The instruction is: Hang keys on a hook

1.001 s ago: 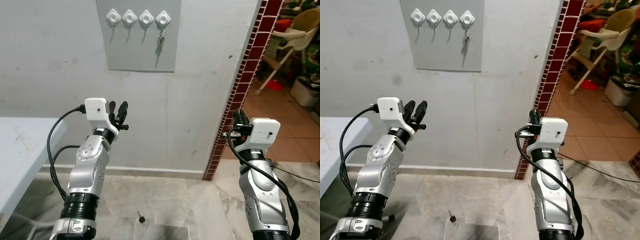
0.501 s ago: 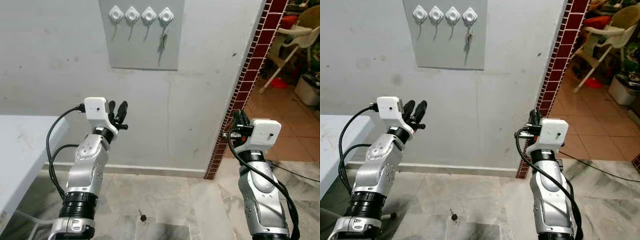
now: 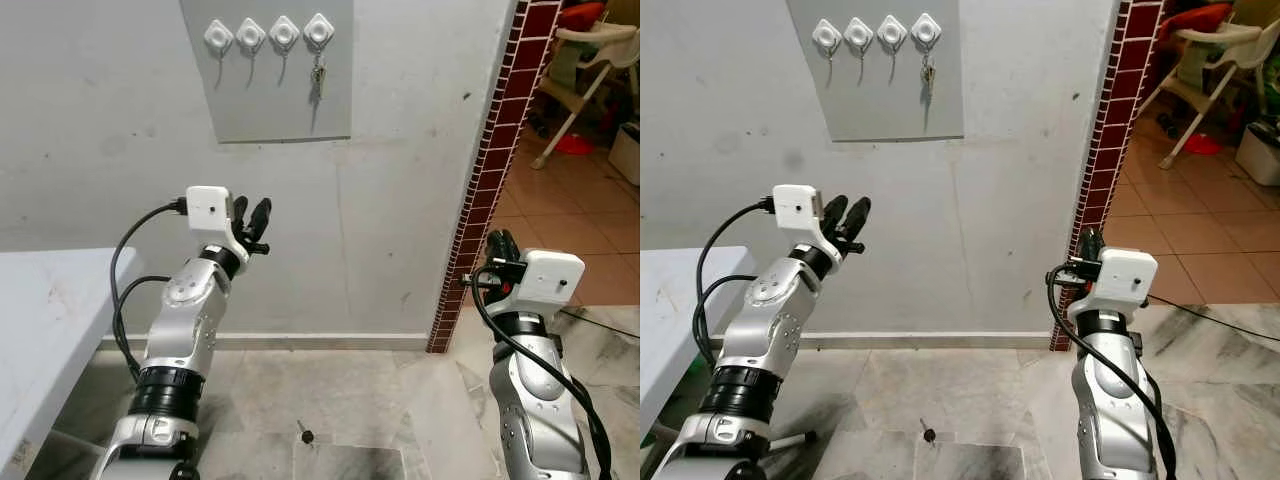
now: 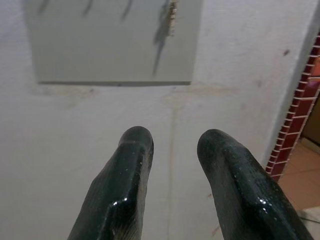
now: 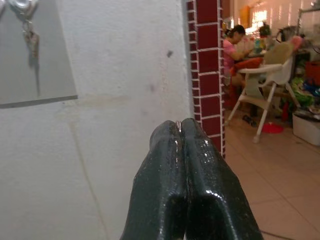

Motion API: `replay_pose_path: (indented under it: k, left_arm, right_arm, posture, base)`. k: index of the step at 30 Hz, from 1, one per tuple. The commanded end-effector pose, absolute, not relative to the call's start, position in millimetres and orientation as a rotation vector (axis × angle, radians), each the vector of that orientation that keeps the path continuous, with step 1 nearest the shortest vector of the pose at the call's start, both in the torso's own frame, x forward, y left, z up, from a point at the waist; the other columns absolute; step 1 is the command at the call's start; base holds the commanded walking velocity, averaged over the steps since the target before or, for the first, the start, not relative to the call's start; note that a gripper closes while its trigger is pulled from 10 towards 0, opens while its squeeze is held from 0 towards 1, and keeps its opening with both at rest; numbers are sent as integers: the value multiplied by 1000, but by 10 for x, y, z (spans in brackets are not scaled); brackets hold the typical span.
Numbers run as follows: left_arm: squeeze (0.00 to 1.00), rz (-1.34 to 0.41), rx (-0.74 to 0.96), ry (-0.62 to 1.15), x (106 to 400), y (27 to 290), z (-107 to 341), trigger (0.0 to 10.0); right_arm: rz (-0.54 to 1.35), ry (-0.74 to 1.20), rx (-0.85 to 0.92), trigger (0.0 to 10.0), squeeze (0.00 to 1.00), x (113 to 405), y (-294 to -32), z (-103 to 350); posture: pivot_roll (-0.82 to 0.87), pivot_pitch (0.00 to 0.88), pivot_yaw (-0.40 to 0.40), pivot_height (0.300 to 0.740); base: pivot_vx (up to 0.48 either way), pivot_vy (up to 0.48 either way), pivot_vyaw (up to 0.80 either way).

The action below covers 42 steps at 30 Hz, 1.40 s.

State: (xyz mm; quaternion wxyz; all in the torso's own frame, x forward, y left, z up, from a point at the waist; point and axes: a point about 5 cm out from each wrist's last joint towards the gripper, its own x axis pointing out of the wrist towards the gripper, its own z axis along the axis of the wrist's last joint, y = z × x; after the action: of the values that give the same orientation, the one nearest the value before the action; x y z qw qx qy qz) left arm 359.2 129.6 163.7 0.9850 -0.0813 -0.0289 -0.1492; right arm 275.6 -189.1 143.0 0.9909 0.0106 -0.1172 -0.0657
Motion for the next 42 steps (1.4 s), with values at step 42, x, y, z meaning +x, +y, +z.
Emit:
replay_pose_path:
  k: [42]
  left_arm:
    - [0, -311, -223, -83, 3639, 1297, 1635, 10000]
  right_arm:
    - [-46, -297, -13, 10000, 0, 2947, -1830, 1670]
  posture:
    - [-3, 0, 51, 740]
  base:
    - [0, 7, 0]
